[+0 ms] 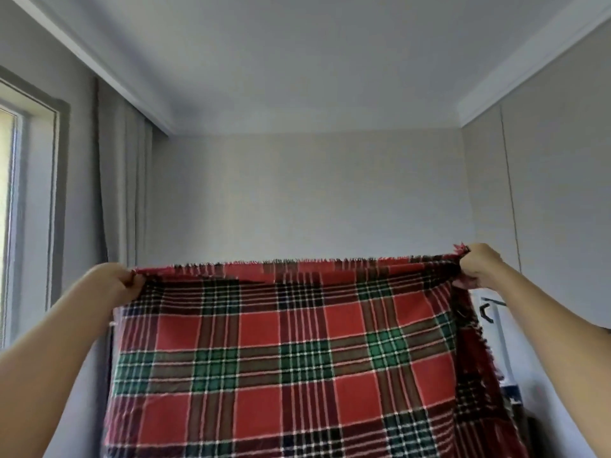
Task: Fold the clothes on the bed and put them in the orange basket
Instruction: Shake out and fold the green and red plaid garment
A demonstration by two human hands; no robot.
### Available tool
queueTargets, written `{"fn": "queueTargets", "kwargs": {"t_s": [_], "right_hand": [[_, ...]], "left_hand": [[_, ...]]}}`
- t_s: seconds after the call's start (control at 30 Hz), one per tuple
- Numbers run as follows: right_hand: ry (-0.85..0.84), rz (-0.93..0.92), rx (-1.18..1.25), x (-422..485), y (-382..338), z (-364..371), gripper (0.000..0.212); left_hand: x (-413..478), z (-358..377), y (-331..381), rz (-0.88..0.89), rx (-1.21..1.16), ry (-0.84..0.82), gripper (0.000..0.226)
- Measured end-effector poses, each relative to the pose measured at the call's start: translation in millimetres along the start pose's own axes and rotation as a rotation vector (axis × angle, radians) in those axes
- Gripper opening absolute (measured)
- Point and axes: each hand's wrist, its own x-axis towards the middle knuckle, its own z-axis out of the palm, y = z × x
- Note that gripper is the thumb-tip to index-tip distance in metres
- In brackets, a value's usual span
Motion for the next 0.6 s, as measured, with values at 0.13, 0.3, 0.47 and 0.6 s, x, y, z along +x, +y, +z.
{"fn": "queueTargets", "kwargs": {"t_s": [0.13,0.3,0.47,0.6], "right_hand": [[-0.135,0.255,0.124,44.5,41.0,54.1,0.028],[-0.002,0.155,0.554,50.9,15.6,138.3,0.025],[0.040,-0.193,1.162,76.0,-90.5,136.9,0.043],[-0.009,-0.302,1.418,71.9,-128.2,107.6,0.041]], "left_hand": [[55.6,-2.1,-26.9,-0.146,0.247,0.078,0.028],[103.2,47.7,-20.9,0.181,-0.230,0.104,0.026],[96.3,67.2,80.2,0.667,-0.556,-0.139,0.064],[54.0,63.0,125.4,0.710,-0.756,-0.274,0.045]]}}
